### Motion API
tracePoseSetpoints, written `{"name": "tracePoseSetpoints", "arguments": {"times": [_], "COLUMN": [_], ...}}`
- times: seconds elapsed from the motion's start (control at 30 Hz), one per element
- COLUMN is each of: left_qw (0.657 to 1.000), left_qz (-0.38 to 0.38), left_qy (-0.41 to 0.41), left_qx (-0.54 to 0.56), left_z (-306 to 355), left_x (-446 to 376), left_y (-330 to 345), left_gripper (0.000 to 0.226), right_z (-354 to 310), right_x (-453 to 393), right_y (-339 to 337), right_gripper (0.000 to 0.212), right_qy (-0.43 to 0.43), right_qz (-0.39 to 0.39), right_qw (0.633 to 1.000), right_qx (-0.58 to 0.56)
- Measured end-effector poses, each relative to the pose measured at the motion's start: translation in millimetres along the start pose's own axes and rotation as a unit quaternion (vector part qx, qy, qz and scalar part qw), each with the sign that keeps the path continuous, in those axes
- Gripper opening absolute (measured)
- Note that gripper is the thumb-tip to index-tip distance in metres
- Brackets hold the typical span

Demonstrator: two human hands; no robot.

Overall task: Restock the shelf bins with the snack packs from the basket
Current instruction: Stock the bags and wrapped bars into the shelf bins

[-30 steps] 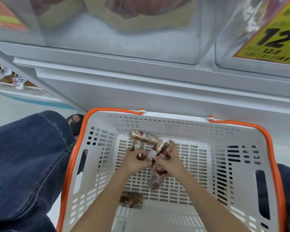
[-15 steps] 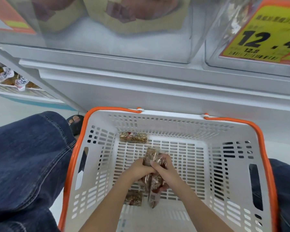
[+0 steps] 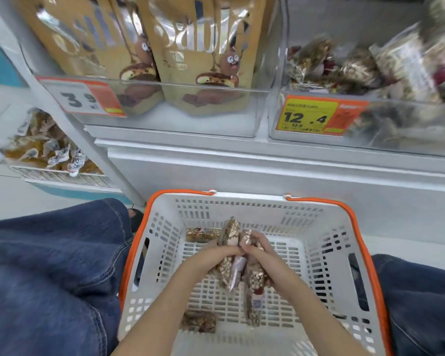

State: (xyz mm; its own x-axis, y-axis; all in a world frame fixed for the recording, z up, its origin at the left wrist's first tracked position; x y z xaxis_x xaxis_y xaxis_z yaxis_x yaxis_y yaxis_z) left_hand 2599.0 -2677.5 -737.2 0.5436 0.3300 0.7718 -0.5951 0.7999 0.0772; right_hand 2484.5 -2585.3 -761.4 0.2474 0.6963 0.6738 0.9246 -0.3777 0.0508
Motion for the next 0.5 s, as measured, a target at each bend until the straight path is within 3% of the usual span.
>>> {"name": "tracePoseSetpoints", "arguments": {"times": [0.1,0.2,0.3,0.43,0.5], "left_qw": [0.999,0.995,0.99,0.972,0.96], "left_qz": [0.023,0.049,0.075,0.09,0.095], "left_qy": [0.049,0.081,0.122,0.215,0.264], "left_qx": [0.001,-0.005,0.017,0.005,-0.007], "left_z": [20,43,69,127,163], "left_x": [22,42,61,89,105], "left_y": [3,11,20,37,47], "left_gripper": [0.041,0.018,0.03,0.051,0.041], "right_z": [-23,-50,-84,-140,-168], "right_x": [23,52,79,115,137], "right_y": [-12,-22,-29,-50,-63], "right_gripper": [0.038,0.042,0.044,0.039,0.037], "right_qy": [-0.046,-0.099,-0.178,-0.265,-0.3], "right_qz": [-0.003,-0.003,0.012,0.087,0.111], "right_qw": [0.999,0.995,0.984,0.96,0.947], "right_qx": [-0.012,0.001,0.021,0.016,-0.003]}}
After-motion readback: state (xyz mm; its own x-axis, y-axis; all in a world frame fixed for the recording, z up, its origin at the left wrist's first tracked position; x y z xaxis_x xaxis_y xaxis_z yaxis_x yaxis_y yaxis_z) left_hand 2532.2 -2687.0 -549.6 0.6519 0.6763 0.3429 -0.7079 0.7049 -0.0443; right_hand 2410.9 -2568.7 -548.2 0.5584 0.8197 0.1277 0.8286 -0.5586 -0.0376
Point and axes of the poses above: each hand's wrist, its own x-axis away from the middle knuckle, its own y-axis out of the palm, z = x × y, the point moved 3 cm from there along -x, towards the middle knuckle
